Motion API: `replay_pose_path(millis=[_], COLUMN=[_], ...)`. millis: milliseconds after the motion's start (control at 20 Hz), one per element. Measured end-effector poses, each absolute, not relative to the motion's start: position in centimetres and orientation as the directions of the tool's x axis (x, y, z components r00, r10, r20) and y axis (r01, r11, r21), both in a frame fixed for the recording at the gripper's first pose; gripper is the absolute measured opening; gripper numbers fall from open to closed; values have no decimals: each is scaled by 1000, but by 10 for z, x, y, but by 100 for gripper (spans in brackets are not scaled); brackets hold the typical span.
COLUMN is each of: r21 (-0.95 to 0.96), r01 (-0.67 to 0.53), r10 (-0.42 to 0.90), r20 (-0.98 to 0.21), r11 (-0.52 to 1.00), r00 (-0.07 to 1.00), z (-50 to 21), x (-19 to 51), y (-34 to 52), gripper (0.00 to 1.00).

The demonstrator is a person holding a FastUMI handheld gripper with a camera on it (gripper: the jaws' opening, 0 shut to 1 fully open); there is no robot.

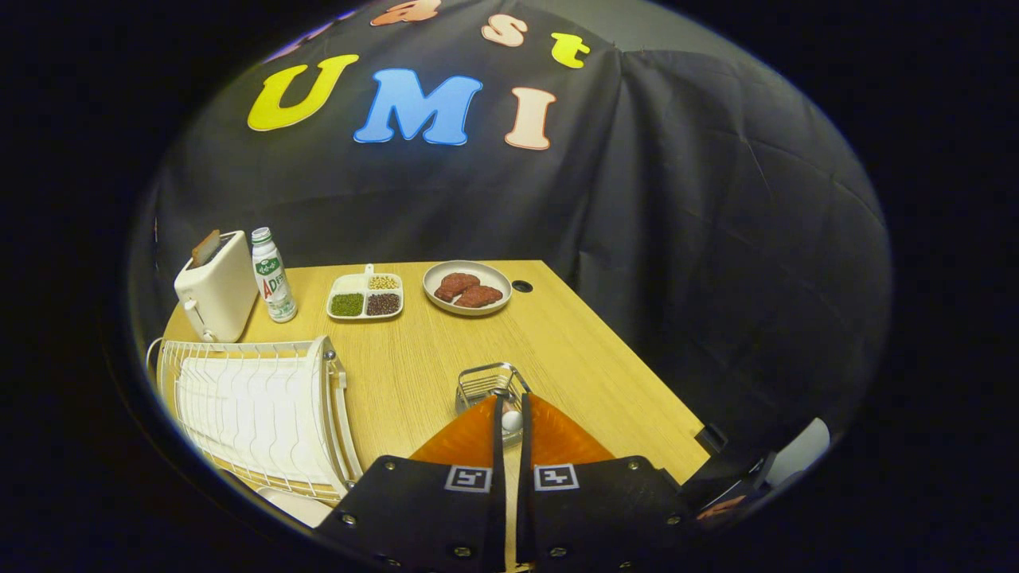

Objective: Take the plate from the dish rack, then take the spoon from the basket and place it into the plate.

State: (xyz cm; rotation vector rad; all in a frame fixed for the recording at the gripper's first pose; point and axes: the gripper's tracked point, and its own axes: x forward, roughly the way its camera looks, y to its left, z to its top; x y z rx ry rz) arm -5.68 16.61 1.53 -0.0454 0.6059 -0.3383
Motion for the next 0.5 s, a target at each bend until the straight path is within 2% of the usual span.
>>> replay_pose_path(millis=[250, 500], r21=[-150, -101], r01=[248, 149], r10=[-290, -179], r20=[-493, -449], r11=[957, 984], r00=[820, 875], z=[54, 83], x=[-65, -87], y=[185, 224], gripper=[5, 6])
